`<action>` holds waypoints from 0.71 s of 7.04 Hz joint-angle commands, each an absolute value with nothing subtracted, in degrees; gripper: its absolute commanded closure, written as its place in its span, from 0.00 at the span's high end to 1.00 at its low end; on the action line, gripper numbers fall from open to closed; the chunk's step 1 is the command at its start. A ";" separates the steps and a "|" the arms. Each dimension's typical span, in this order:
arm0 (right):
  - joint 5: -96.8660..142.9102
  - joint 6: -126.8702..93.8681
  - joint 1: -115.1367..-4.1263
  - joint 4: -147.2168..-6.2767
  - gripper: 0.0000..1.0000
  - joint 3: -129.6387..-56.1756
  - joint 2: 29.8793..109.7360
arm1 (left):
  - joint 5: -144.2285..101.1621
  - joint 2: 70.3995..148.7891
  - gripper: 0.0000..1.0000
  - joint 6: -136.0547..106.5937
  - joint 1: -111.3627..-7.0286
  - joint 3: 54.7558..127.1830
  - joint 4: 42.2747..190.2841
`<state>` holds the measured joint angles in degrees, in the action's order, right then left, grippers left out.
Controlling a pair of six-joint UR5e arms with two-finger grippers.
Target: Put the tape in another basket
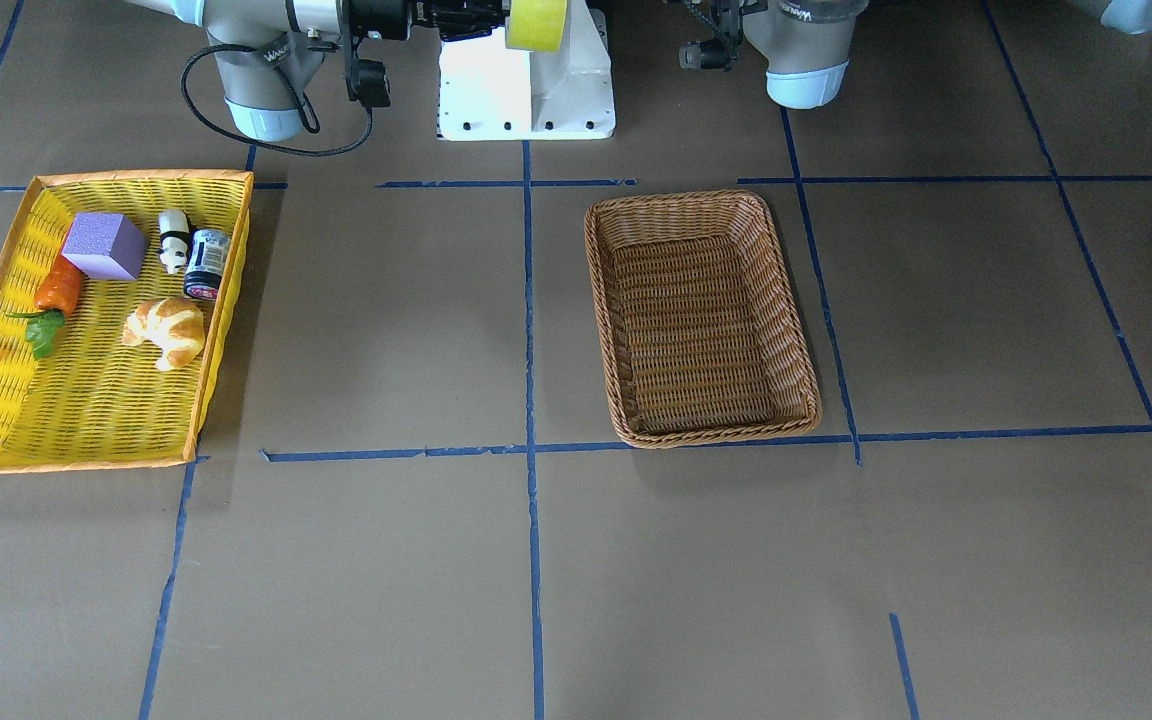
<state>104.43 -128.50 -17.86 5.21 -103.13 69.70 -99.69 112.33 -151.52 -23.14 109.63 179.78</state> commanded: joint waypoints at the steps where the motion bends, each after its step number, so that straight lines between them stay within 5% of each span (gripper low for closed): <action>1: 104.41 -128.50 -17.93 5.45 0.02 -103.18 69.70 | -99.67 112.32 0.89 -151.52 -23.12 109.60 179.82; 3: 103.45 -128.50 -17.84 5.45 0.35 -103.10 69.70 | -99.76 112.15 0.24 -151.52 -22.94 109.51 179.74; 4: 103.27 -128.50 -17.84 5.36 0.66 -103.10 69.70 | -99.76 111.89 0.02 -151.52 -22.94 109.60 179.74; 5: 102.49 -128.50 -17.93 5.45 0.91 -103.10 69.78 | -99.84 111.88 0.00 -151.61 -22.94 109.51 179.65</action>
